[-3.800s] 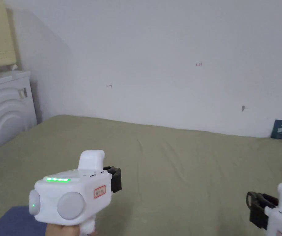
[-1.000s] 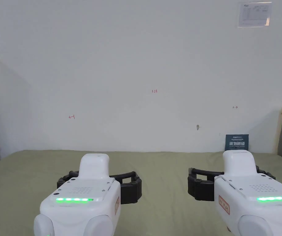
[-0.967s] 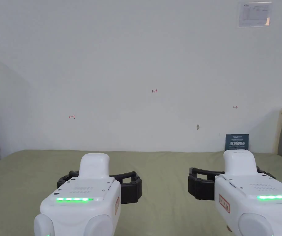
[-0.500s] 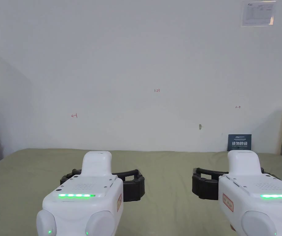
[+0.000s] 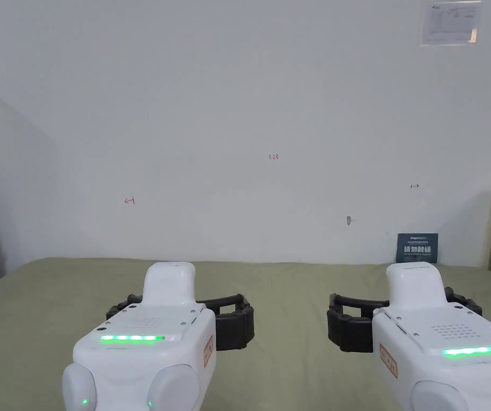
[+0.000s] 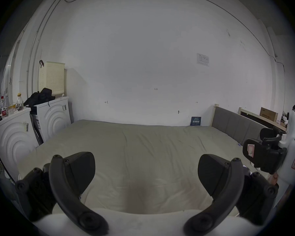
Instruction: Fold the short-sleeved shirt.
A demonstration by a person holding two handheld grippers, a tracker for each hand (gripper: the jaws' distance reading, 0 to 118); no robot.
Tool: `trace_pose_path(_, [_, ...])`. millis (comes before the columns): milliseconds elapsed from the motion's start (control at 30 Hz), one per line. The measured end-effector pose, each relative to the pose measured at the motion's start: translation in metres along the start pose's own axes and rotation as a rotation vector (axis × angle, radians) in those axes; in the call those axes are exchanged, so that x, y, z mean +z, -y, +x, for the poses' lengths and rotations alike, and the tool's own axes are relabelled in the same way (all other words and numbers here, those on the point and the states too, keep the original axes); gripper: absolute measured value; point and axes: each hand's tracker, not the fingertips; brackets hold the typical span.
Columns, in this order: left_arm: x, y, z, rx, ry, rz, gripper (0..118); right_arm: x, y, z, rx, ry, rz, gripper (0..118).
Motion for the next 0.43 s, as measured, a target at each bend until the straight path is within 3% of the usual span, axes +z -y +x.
trace_pose_path(300, [0.000, 0.000, 0.001, 0.004, 0.009, -0.011, 118, -0.012, -0.004, 0.016, -0.136, 0.016, -0.069, 118])
trace_pose_path(433, [0.001, -0.001, 0.000, 0.007, 0.010, -0.015, 118, -0.013, 0.002, 0.014, -0.119, 0.002, -0.087, 118])
